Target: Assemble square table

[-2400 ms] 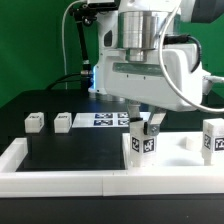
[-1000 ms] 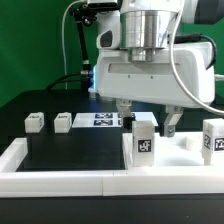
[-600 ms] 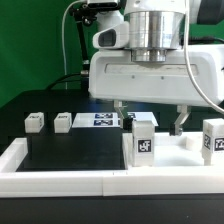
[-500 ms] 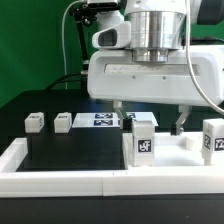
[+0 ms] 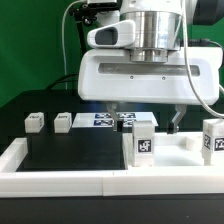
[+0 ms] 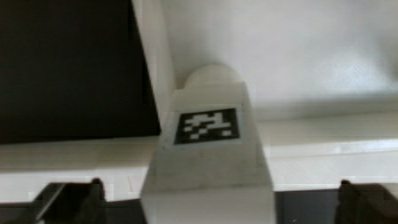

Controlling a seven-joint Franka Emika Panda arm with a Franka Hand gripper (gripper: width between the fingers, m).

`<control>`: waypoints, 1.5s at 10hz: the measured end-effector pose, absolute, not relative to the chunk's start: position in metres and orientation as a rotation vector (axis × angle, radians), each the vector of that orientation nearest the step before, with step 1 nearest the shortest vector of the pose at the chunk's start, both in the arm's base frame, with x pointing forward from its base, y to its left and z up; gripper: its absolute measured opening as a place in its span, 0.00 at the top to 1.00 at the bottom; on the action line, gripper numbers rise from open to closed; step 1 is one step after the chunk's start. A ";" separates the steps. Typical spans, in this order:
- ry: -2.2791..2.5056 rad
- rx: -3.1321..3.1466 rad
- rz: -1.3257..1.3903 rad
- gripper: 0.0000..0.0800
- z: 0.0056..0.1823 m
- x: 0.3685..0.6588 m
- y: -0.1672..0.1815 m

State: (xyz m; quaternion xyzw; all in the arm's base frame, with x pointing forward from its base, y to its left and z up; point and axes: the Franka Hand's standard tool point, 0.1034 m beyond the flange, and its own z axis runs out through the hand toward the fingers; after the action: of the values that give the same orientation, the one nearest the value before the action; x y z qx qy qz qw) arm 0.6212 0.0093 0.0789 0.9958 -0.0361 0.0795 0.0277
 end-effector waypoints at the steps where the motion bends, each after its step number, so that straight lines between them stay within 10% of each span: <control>1: -0.112 3.074 0.245 0.33 0.079 0.621 0.009; 2: -0.115 3.074 0.244 0.33 0.079 0.621 0.009; 4: -0.162 3.075 0.247 0.63 0.079 0.621 0.009; 15: -0.966 2.960 0.253 0.54 0.077 0.617 0.003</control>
Offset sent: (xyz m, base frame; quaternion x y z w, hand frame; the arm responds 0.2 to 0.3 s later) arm 0.0000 0.0000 0.0000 0.0000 0.0000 0.0650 0.9979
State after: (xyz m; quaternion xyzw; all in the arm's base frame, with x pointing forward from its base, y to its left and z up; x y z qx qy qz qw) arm 0.6173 0.0034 0.0774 0.9475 -0.3093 0.0809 0.0087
